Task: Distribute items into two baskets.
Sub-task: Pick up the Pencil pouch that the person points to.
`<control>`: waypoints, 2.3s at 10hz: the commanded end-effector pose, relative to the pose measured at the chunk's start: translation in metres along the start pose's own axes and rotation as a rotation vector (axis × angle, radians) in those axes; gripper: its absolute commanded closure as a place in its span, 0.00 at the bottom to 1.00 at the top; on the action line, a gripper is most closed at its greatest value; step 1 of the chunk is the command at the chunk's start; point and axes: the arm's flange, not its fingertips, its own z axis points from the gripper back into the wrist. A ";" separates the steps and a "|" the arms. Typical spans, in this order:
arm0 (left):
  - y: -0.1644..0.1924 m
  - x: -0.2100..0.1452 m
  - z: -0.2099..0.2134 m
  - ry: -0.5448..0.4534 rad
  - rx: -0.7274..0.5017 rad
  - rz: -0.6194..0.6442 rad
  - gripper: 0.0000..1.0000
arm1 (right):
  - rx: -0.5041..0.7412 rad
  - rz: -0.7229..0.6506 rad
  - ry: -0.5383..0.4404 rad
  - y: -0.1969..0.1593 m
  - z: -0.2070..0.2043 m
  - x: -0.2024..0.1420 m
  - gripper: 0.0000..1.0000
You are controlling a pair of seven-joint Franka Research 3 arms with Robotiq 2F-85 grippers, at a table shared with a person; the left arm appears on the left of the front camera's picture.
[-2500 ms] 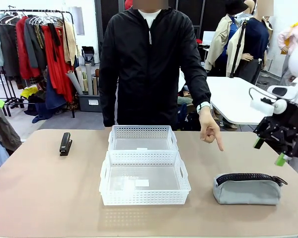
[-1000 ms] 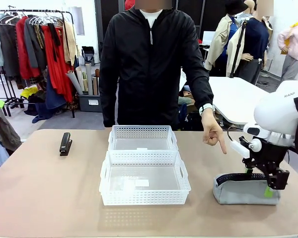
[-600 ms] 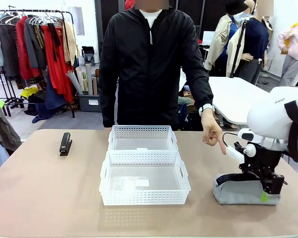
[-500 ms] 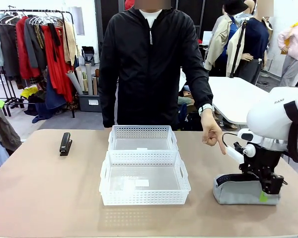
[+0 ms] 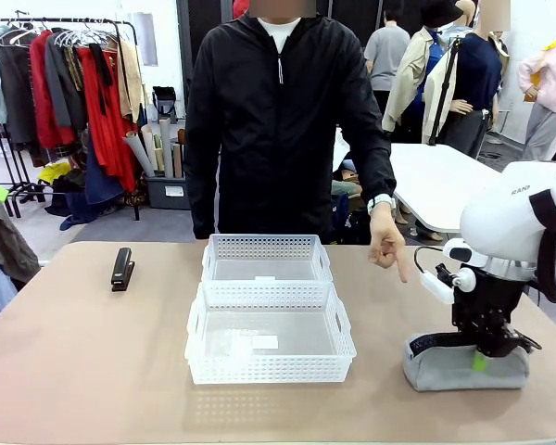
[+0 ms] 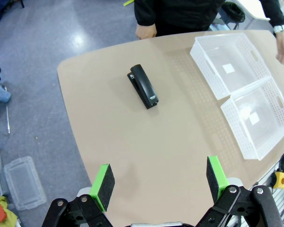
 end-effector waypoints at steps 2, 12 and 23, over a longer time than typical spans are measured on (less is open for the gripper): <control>0.000 -0.001 0.000 -0.007 -0.010 0.003 0.00 | 0.000 0.000 0.000 0.000 0.000 0.000 1.00; 0.000 -0.001 0.000 -0.007 -0.010 0.003 0.00 | -0.031 0.007 0.006 0.000 0.025 0.010 1.00; 0.000 -0.001 0.000 -0.007 -0.010 0.003 0.00 | -0.336 -0.233 0.048 -0.077 0.234 0.059 1.00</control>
